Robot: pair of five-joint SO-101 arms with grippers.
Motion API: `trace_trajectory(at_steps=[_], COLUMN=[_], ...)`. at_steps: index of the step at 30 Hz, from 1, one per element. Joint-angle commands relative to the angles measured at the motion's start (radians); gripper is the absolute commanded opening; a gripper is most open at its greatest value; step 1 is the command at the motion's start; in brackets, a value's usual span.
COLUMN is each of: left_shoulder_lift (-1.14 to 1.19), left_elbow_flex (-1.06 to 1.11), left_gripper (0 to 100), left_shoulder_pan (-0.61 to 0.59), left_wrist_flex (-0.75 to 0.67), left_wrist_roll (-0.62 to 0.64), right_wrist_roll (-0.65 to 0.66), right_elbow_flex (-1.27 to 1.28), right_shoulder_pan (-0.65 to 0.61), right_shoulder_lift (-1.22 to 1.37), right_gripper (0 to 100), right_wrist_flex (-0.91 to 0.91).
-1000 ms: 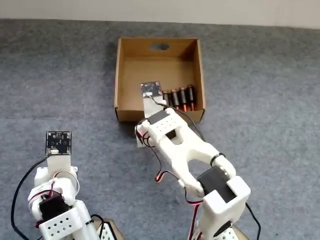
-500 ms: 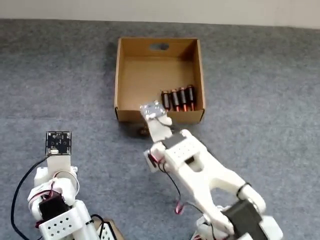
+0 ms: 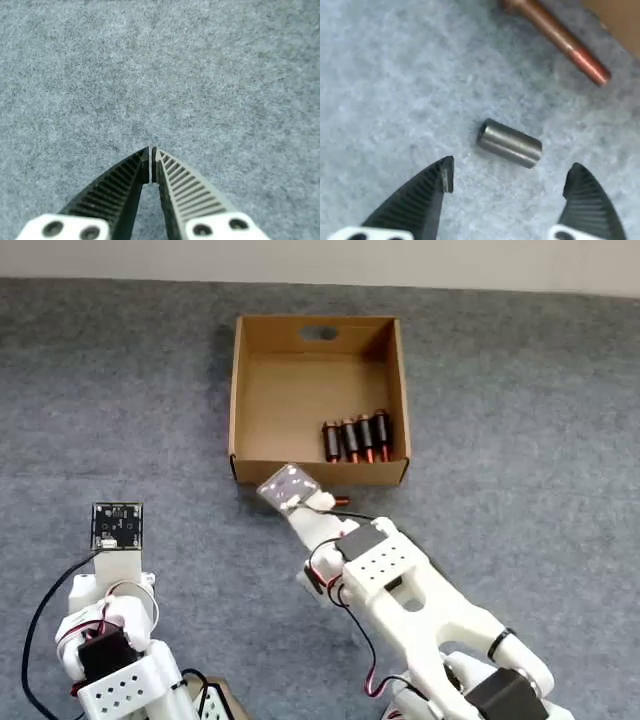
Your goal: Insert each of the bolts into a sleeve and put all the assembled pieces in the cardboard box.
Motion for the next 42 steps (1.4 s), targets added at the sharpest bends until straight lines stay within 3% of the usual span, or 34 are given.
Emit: trace_trajectory(at_steps=[1,4,6,13,32,35,39,42], left_shoulder_lift=[-0.007,-0.007,-0.007,-0.007,-0.007,-0.007,-0.007,-0.007], left_elbow_flex=[0.016,0.016,0.016,0.016,0.016,0.016,0.016,0.016], left_gripper=[4,4,4,4,4,4,4,4], left_shoulder_pan=[0.012,0.012,0.012,0.012,0.012,0.012,0.012,0.012], left_wrist_flex=[0.005,0.005,0.005,0.005,0.005,0.005,0.005,0.005], left_wrist_roll=[-0.008,-0.008,-0.008,-0.008,-0.008,-0.008,-0.008,-0.008], right_wrist_roll=[0.261,0.486,0.546,0.551,0.539,0.422,0.209,0.071], right_elbow_flex=[-0.045,-0.064,-0.070,-0.047,-0.058,-0.068,-0.139,-0.194], right_shoulder_pan=[-0.001,0.001,0.028,0.148,0.091,0.091,0.096,0.091], right_shoulder_lift=[-0.022,-0.019,-0.018,-0.012,0.229,0.229,0.229,0.228], right_gripper=[32.7,32.7,32.7,26.3,25.6,22.1,0.8,2.8], right_wrist_flex=[0.050,0.107,0.088,-0.015,-0.113,-0.111,-0.108,-0.061])
